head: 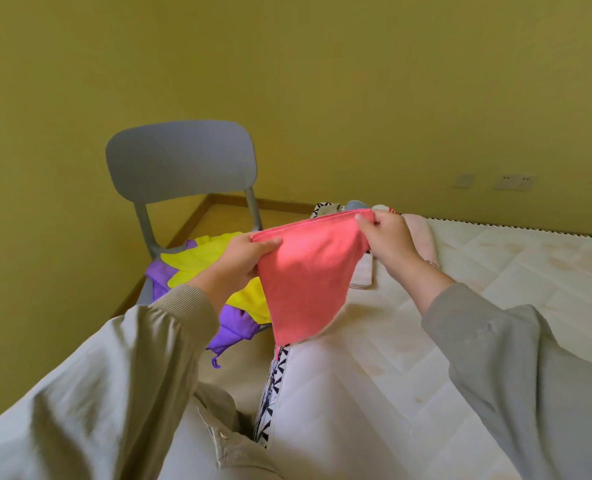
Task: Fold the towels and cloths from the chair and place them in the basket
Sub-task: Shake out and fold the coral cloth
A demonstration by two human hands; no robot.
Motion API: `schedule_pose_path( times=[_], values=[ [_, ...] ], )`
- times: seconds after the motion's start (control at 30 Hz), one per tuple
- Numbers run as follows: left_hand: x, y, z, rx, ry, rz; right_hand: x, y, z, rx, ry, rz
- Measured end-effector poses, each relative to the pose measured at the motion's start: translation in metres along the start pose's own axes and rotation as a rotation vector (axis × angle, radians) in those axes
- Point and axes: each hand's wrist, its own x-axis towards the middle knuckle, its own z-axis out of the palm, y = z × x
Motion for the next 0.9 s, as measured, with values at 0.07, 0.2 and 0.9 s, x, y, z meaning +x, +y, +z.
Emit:
schedule_pose_path(
  times=[0.07,0.2,0.9],
  values=[
    [-0.008,0.008,0.004,-0.067,-0.074,-0.007,-0.002,-0.007,-0.008,-0.015,0.002,-0.079],
    [-0.022,0.021,0.006,-0.072,-0.248,-0.073,-0.008,-0.017,-0.022,0.034,-0.05,-0.067],
    [0.022,-0.123,0.019,0.938,0.041,-0.141,-0.052,0.156,0.025,-0.697,-0.203,0.206]
  ],
)
